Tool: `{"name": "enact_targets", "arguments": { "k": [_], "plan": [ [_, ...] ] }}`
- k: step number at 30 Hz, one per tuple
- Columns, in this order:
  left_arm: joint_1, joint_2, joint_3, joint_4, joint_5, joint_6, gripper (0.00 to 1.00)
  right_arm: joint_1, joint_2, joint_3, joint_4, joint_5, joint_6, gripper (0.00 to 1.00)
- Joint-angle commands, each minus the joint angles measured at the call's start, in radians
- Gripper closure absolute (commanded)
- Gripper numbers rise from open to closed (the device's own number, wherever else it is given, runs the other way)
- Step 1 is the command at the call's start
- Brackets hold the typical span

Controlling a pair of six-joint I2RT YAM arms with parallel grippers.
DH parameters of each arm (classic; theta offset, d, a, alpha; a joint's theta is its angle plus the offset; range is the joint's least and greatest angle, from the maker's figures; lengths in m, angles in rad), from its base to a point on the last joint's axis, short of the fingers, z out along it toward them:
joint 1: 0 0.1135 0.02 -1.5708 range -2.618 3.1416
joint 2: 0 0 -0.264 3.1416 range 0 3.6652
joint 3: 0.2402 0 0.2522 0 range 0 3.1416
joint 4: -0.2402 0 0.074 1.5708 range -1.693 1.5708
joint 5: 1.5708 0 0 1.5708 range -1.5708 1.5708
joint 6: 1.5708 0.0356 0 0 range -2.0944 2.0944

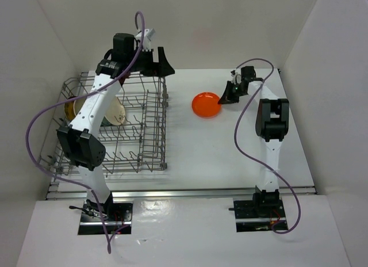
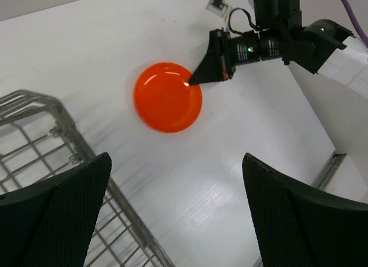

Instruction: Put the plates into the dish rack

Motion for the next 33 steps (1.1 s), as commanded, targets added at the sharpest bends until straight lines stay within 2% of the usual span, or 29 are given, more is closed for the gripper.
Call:
{"name": "enact_targets", "arguments": {
  "k": [1, 3, 5, 9, 17, 20, 22, 23, 24, 26, 27, 28, 31, 32, 33],
  "plan": [
    [-0.015, 0.073, 0.093, 0.034, 0.153, -0.059, 0.00, -0.012, -0.075, 0.167, -0.007, 0.033, -0.022, 1.00],
    [-0.039, 0.108, 0.104, 0.049, 0.168, -0.070, 0.00, -0.012, -0.112, 0.263, -0.031, -0.047, -0.022, 1.00],
    [-0.055, 0.129, 0.135, 0.059, 0.168, -0.070, 0.00, 0.000, -0.172, 0.290, -0.019, -0.106, -0.022, 1.00],
    [-0.066, 0.159, 0.146, 0.069, 0.167, -0.061, 0.00, 0.035, -0.273, 0.281, 0.030, -0.134, -0.036, 1.00],
    [-0.066, 0.188, 0.155, 0.089, 0.055, -0.050, 0.00, 0.110, -0.342, 0.281, 0.050, -0.254, -0.050, 1.00],
    [-0.066, 0.188, 0.155, 0.089, 0.044, -0.041, 0.06, 0.147, -0.368, 0.272, 0.061, -0.265, -0.060, 1.00],
    [-0.066, 0.188, 0.155, 0.098, 0.053, -0.041, 0.15, 0.180, -0.369, 0.261, 0.070, -0.289, -0.061, 1.00],
    [-0.066, 0.197, 0.155, 0.098, 0.053, -0.041, 0.34, 0.180, -0.369, 0.261, 0.070, -0.289, -0.061, 1.00],
    [-0.066, 0.197, 0.155, 0.098, 0.053, -0.041, 0.48, 0.192, -0.369, 0.261, 0.070, -0.300, -0.061, 1.00],
    [-0.066, 0.197, 0.167, 0.098, 0.053, -0.050, 0.86, 0.192, -0.369, 0.250, 0.070, -0.300, -0.061, 1.00],
    [-0.066, 0.197, 0.167, 0.089, 0.053, -0.050, 1.00, 0.192, -0.369, 0.250, 0.070, -0.289, -0.061, 1.00],
    [-0.066, 0.197, 0.167, 0.089, 0.053, -0.050, 1.00, 0.192, -0.369, 0.250, 0.070, -0.271, -0.061, 0.99],
    [-0.046, 0.183, 0.189, 0.089, 0.069, -0.059, 1.00, 0.192, -0.378, 0.259, 0.070, -0.221, -0.061, 0.46],
    [-0.029, 0.167, 0.189, 0.089, 0.069, -0.070, 1.00, 0.192, -0.378, 0.259, 0.070, -0.207, -0.061, 0.15],
    [0.000, 0.141, 0.202, 0.089, 0.069, -0.087, 1.00, 0.183, -0.378, 0.259, 0.070, -0.173, -0.061, 0.00]
  ]
}}
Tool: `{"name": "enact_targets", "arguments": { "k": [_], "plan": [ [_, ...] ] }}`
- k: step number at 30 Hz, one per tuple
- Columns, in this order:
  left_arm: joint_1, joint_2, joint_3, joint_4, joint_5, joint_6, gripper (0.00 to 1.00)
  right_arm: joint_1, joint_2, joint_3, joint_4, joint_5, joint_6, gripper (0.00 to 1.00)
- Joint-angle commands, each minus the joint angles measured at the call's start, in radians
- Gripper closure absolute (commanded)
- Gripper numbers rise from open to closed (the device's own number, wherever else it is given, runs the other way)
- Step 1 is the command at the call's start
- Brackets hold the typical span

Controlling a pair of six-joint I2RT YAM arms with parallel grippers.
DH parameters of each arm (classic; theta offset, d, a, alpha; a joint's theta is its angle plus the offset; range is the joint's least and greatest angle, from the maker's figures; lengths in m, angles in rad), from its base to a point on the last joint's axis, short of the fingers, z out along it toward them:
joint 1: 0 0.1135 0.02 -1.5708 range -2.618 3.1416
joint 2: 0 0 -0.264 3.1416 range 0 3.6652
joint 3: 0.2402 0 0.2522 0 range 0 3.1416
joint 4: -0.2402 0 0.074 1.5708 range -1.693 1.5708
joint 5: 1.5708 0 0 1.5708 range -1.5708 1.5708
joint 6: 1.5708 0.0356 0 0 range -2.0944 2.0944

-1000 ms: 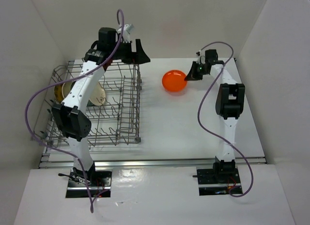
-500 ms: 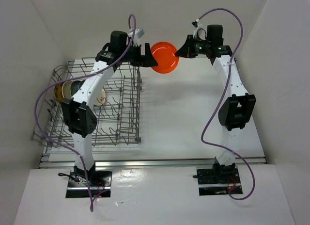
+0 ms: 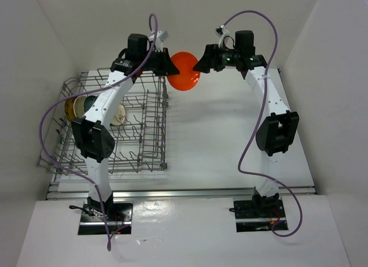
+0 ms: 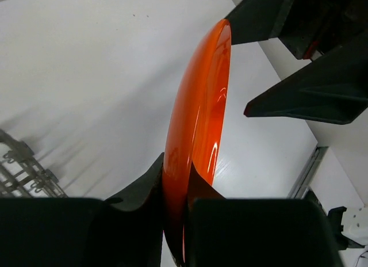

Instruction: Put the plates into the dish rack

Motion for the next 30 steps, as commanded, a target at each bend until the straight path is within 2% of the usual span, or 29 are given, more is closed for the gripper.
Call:
{"name": "enact_targets", "arguments": {
  "k": [1, 4, 6, 8, 10, 14, 18, 23, 30],
  "plan": [
    [0.074, -0.057, 0.060, 0.037, -0.017, -0.035, 1.00, -0.016, -0.056, 0.029, 0.032, 0.062, 0.002, 0.00],
    [0.163, -0.147, 0.050, 0.037, -0.017, -0.046, 1.00, -0.074, -0.079, 0.030, 0.058, 0.108, 0.025, 0.00],
    [0.203, -0.198, 0.017, -0.010, -0.067, -0.016, 1.00, -0.106, -0.126, -0.057, 0.139, 0.149, 0.072, 0.00],
    [0.253, -0.267, -0.024, -0.095, -0.162, 0.033, 1.00, -0.145, -0.177, -0.176, 0.208, 0.272, 0.130, 0.00],
    [0.298, -0.301, -0.044, -0.171, -0.269, 0.061, 1.00, -0.163, -0.177, -0.224, 0.209, 0.410, 0.155, 0.00],
    [0.318, -0.356, -0.111, -0.343, -0.474, 0.151, 1.00, -0.173, -0.096, -0.215, 0.080, 0.571, 0.176, 0.00],
    [0.318, -0.391, -0.219, -0.384, -0.622, 0.237, 1.00, -0.173, -0.016, -0.183, -0.006, 0.581, 0.201, 0.00],
    [0.318, -0.421, -0.326, -0.329, -0.784, 0.286, 1.00, -0.173, 0.055, -0.165, -0.043, 0.581, 0.236, 0.00],
    [0.318, -0.421, -0.421, -0.259, -0.830, 0.353, 1.00, -0.173, 0.090, -0.155, -0.061, 0.581, 0.236, 0.00]
  ]
}}
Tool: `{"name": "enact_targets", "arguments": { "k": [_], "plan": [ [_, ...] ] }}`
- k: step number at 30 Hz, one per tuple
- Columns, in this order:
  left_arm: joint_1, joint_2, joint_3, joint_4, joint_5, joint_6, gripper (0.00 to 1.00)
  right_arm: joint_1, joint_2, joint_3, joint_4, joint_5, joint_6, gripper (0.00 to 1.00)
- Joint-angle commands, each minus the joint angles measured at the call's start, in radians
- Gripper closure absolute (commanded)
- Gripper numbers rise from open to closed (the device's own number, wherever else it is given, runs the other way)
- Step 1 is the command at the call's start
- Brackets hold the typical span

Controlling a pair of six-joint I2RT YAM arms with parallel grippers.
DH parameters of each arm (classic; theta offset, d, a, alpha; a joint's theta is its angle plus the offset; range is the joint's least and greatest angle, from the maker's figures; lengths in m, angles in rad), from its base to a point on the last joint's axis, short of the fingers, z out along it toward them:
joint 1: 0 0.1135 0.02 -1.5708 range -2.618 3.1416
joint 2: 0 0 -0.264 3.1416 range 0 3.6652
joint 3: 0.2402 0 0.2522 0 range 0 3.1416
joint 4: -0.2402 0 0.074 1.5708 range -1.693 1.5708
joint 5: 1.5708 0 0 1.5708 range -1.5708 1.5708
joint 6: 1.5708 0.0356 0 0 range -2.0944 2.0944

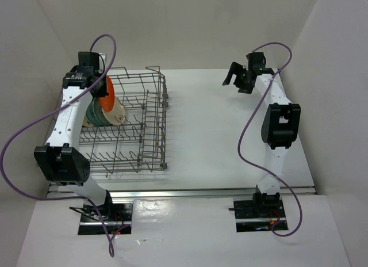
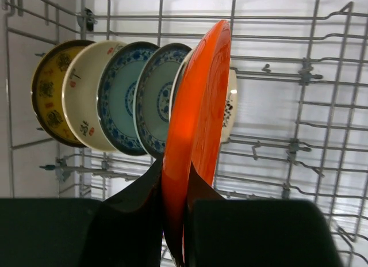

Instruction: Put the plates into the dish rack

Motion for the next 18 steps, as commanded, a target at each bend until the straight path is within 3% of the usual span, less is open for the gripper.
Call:
{"name": "enact_targets", "arguments": {
  "k": [1, 18],
  "plan": [
    [0.001, -0.025, -0.035, 0.099, -0.057, 0.052, 1.00, 0.007, -0.014, 0.057, -0.007, 0.015, 0.011, 0.00],
    [0.001, 0.113, -0.139, 0.174, 0.115, -0.009, 1.00, 0.007, 0.004, 0.048, -0.036, 0.005, 0.030, 0.00]
  ]
}}
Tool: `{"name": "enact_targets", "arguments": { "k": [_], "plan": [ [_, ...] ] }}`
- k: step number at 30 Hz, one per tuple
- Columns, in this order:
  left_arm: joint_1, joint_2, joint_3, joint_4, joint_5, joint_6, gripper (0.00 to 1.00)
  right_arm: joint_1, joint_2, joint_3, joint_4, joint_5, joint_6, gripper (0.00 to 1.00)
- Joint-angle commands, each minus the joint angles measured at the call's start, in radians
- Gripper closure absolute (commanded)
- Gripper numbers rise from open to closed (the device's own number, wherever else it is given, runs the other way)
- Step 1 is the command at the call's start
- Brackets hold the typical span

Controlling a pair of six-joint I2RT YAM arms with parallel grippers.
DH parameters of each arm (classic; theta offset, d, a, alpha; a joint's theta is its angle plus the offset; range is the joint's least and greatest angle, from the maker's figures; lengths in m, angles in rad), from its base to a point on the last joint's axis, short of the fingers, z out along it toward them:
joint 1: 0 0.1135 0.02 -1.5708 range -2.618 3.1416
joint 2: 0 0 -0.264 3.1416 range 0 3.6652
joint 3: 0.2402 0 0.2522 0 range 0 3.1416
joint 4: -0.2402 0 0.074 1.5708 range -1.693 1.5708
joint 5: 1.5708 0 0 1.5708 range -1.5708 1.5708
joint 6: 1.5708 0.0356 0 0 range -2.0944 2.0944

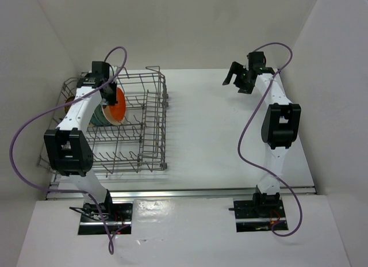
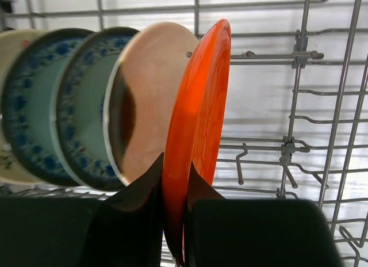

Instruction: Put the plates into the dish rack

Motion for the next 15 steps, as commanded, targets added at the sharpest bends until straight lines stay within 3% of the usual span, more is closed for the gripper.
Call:
{"name": "enact_targets", "arguments": {
  "k": [1, 15],
  "plan": [
    [0.001, 0.017, -0.003, 0.049, 0.043, -0.022, 1.00, 0.007, 0.002, 0.035, -0.010, 0.004, 0.008, 0.00],
    [0.029, 0.096, -0.033, 0.042, 0.177, -0.042, 1.00, 0.007, 0.011, 0.035, -0.010, -0.024, 0.008, 0.00]
  ]
}}
